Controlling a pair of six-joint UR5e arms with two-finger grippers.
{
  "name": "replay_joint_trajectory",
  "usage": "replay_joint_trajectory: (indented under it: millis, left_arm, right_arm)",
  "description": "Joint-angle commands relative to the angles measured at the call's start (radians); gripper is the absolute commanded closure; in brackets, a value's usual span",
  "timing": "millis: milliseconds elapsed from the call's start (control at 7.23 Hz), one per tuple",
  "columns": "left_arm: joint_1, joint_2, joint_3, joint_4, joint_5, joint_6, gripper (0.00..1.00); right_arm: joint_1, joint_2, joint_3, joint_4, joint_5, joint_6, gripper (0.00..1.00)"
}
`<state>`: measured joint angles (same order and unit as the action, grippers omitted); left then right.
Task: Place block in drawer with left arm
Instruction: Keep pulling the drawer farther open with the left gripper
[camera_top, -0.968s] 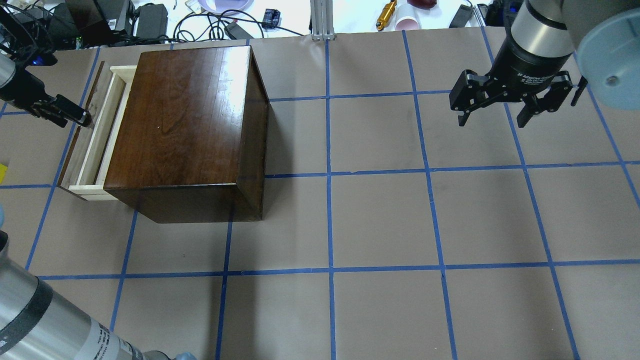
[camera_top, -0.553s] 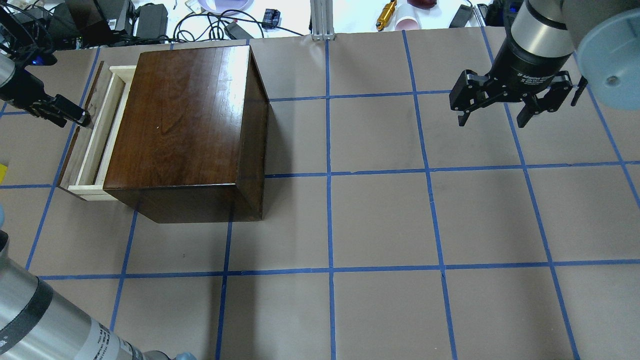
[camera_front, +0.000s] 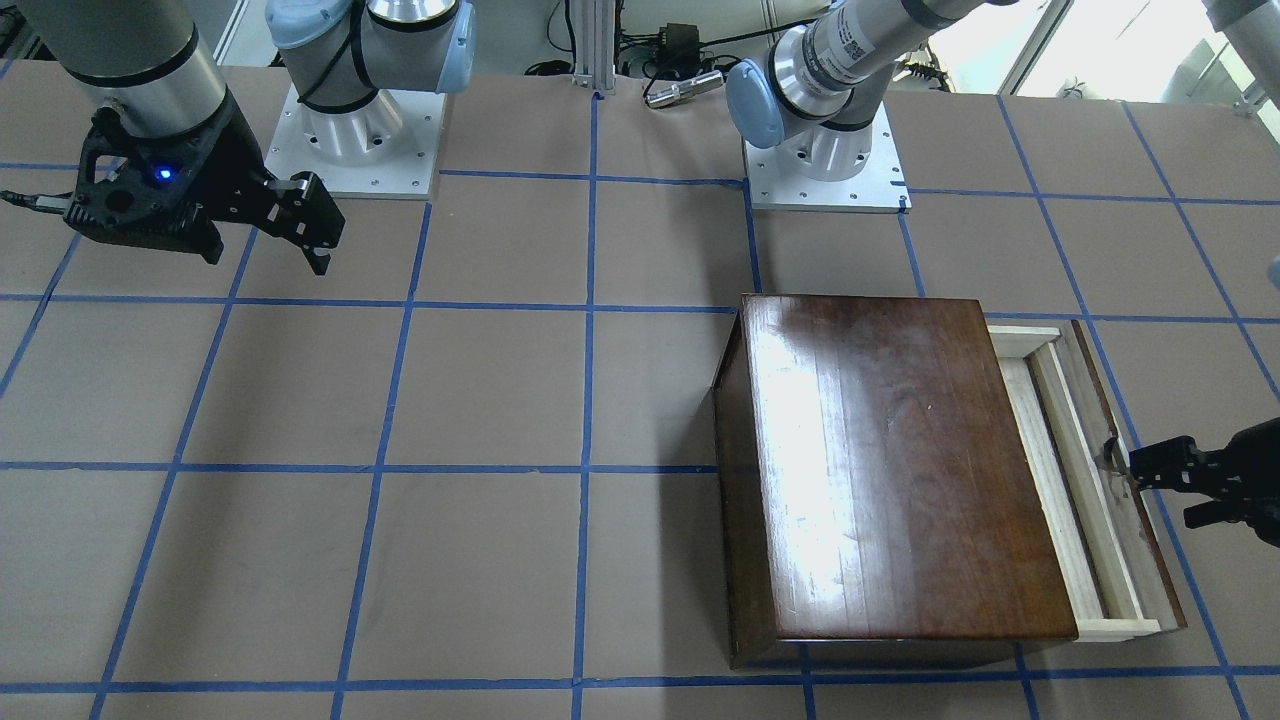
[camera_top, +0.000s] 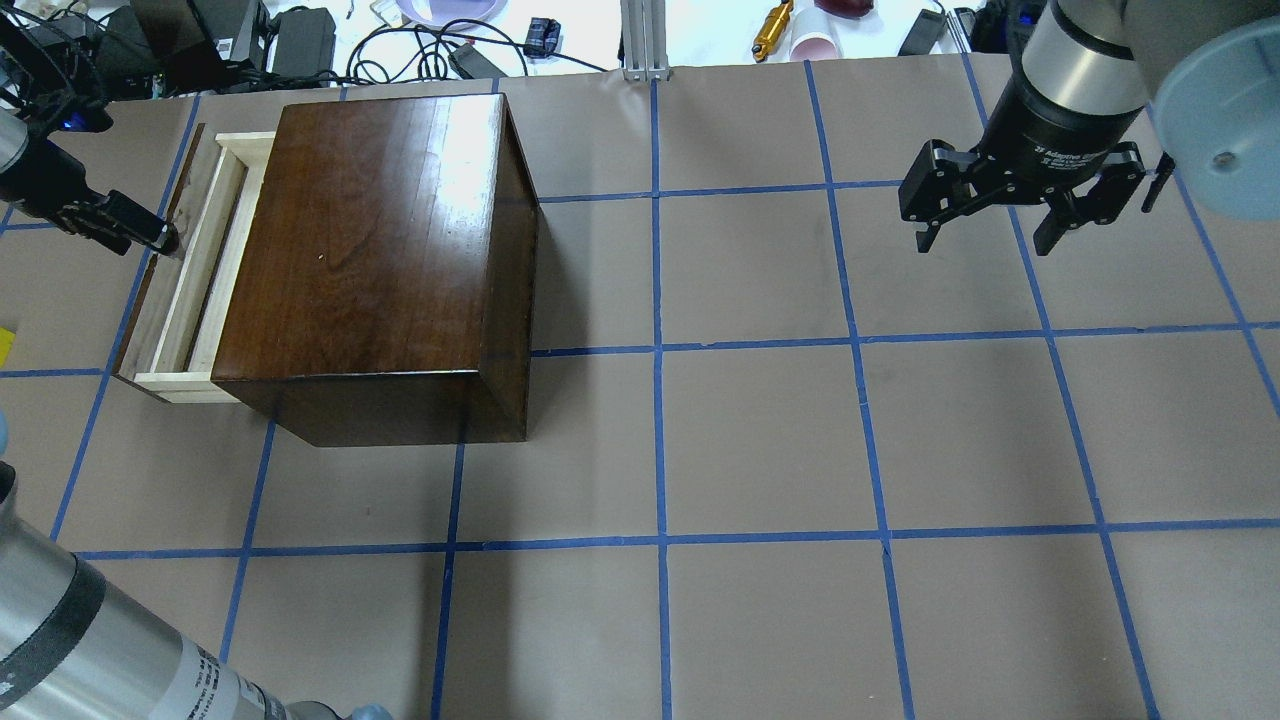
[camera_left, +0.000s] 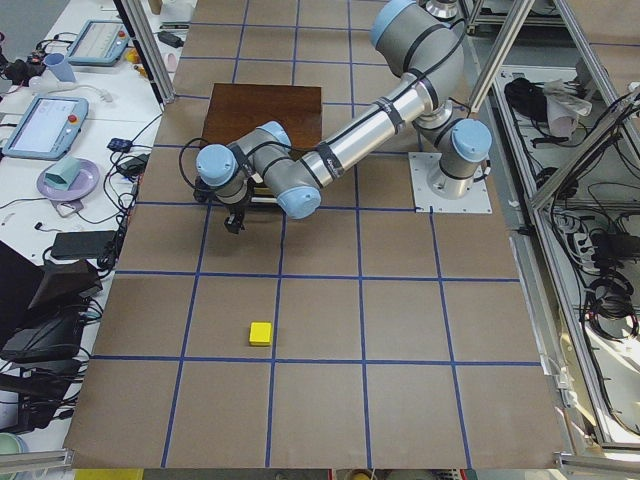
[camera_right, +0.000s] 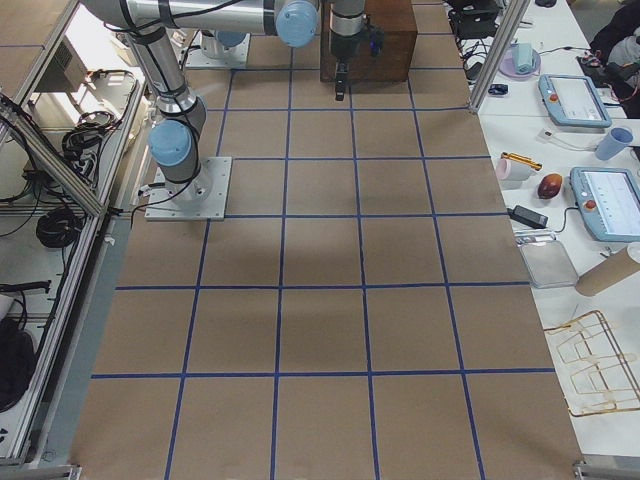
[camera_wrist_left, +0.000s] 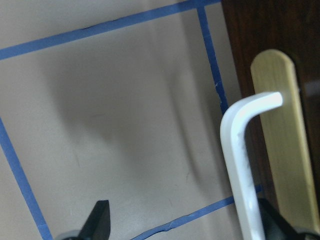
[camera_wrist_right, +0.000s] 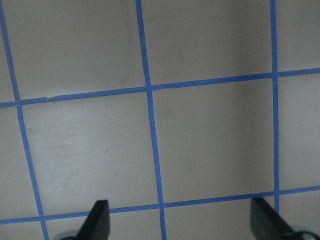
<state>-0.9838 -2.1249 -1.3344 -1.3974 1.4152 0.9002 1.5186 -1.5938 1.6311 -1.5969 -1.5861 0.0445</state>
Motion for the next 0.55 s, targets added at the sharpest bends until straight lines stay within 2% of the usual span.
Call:
replay_joint_trajectory:
  millis: [0,415]
  left_arm:
    - [0.001,-0.001,0.001,0.002,0.002,0.006,0.0]
    - [0.002,-0.01,0.02,0.006,0.002,0.022,0.0]
  right_arm:
    - [0.0,0.0,0.0,0.0,0.0,0.0,0.0]
    - [0.0,0.0,0.0,0.0,0.0,0.0,0.0]
